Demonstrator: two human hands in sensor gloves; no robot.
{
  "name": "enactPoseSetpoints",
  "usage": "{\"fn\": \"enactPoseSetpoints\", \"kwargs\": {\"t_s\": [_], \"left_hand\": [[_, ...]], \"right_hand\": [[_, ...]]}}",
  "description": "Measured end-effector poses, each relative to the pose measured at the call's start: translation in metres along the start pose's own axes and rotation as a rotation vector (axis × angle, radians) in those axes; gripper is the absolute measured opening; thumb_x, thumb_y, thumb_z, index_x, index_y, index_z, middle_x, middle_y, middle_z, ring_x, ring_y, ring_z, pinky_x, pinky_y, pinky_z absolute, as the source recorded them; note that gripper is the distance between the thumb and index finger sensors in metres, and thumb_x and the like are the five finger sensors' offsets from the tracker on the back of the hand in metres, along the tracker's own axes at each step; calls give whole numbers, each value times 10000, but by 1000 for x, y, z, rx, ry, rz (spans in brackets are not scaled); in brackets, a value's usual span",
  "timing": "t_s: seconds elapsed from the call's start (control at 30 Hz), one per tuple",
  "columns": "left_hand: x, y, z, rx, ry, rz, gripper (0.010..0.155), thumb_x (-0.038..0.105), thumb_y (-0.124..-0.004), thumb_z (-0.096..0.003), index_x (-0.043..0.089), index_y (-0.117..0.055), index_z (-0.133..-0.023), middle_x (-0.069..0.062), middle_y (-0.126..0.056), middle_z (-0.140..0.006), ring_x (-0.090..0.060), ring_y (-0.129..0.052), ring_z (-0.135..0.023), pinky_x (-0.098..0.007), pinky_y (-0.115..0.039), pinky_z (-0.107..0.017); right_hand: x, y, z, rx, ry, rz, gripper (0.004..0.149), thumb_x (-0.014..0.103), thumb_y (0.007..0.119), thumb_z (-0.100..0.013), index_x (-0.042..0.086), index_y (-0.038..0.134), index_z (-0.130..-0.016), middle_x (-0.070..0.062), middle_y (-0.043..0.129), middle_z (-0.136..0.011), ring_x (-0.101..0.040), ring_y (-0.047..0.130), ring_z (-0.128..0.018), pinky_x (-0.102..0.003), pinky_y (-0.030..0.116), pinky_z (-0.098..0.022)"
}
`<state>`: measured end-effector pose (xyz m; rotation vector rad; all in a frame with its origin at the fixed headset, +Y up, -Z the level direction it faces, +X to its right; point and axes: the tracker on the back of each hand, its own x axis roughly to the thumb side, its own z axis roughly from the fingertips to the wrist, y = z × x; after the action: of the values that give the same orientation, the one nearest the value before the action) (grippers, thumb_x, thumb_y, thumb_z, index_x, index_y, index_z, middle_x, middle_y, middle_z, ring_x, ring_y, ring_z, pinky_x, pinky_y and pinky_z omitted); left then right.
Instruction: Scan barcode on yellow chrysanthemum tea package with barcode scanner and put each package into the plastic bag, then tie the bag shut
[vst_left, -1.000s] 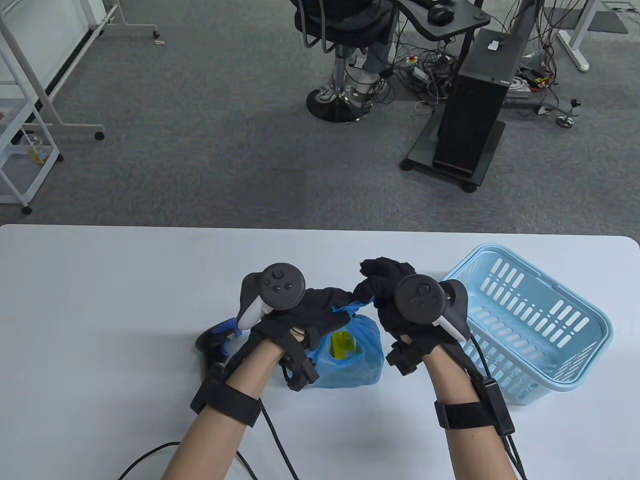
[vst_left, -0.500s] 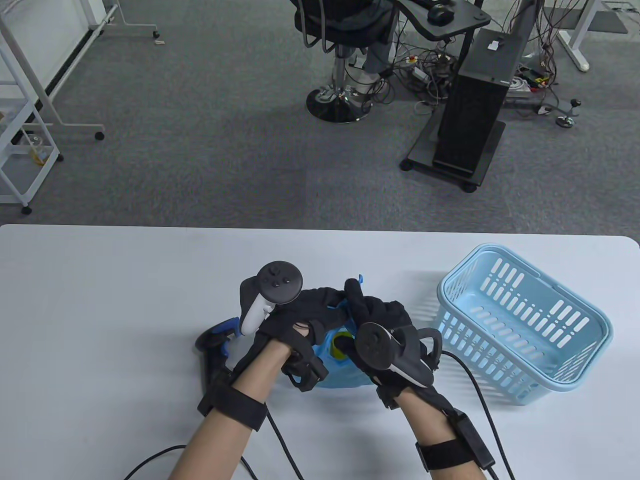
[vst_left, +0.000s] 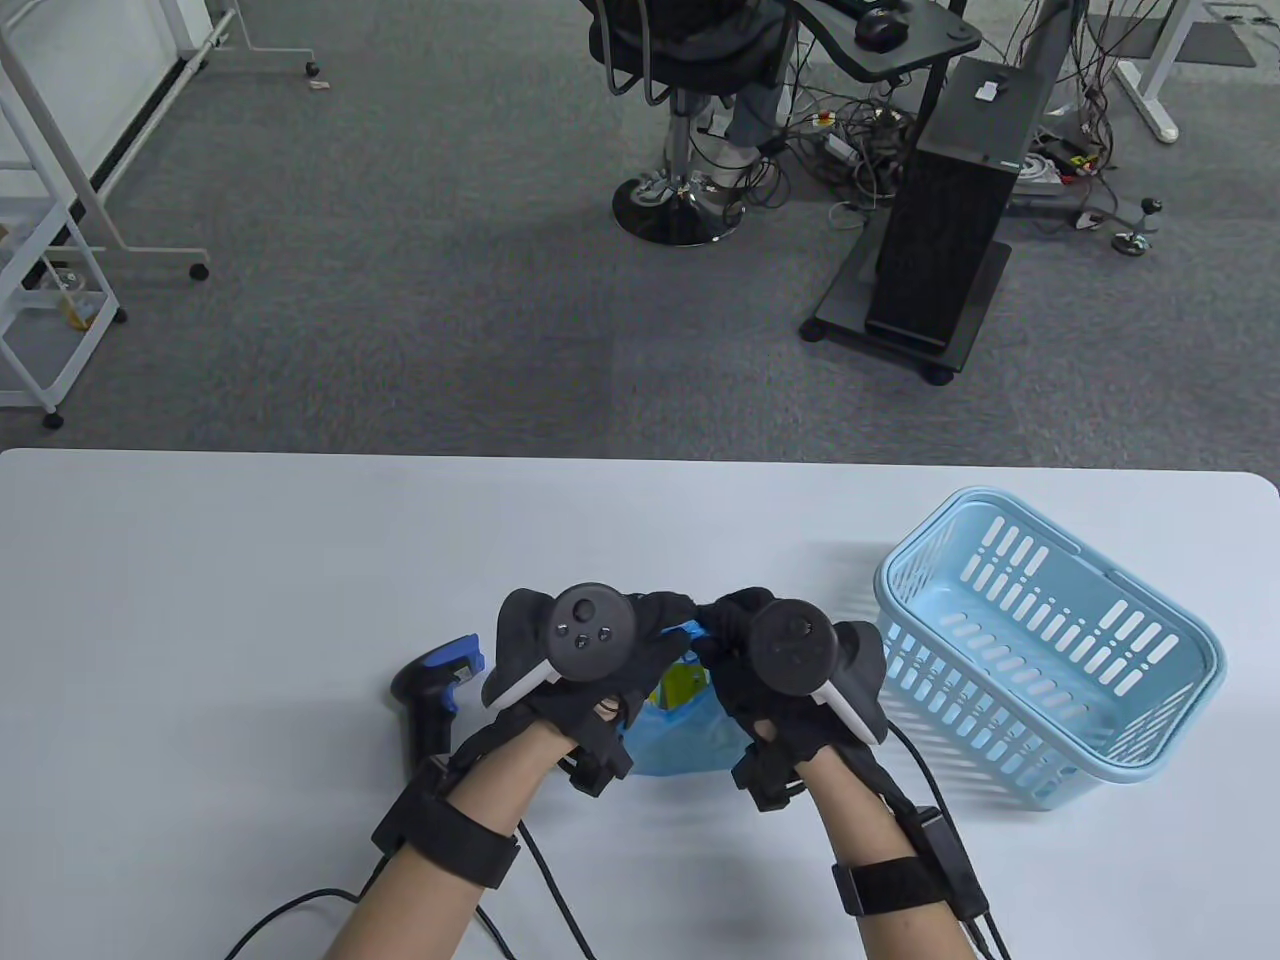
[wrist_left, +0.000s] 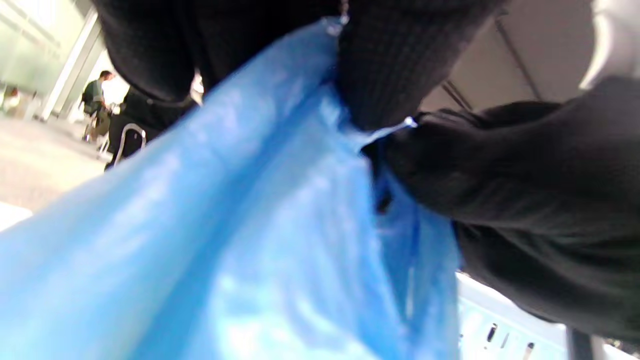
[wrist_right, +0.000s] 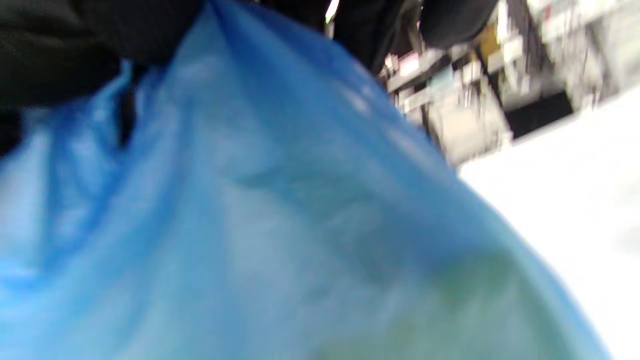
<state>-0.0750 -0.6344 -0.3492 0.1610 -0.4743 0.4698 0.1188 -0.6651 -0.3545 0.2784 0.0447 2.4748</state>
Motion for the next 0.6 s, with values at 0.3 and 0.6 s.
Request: {"fn": "enactPoseSetpoints", "kwargs": {"t_s": [0.3, 0.6], "left_hand": [[-8, -6, -3, -46, -3, 81, 421, 355, -883, -463, 206, -927, -854, -20, -1075, -685, -257, -1067, -680, -531, -785, -563], [-22, -6, 1, -184, -7, 311, 528, 457, -821, -486, 169, -883, -924, -82, -1031, -785, -332, -1008, -764, -580, -736, -588]], "right_hand": [[-12, 7, -4, 261, -28, -199, 400, 138, 719, -371, 243, 810, -746, -152, 425, -1094, -443, 333, -1024, -701, 304, -691], [-8, 5, 2, 160, -78, -137, 486, 511, 766, -334, 225, 826, -723, -122, 520, -1086, -422, 415, -1036, -708, 337, -696]]}}
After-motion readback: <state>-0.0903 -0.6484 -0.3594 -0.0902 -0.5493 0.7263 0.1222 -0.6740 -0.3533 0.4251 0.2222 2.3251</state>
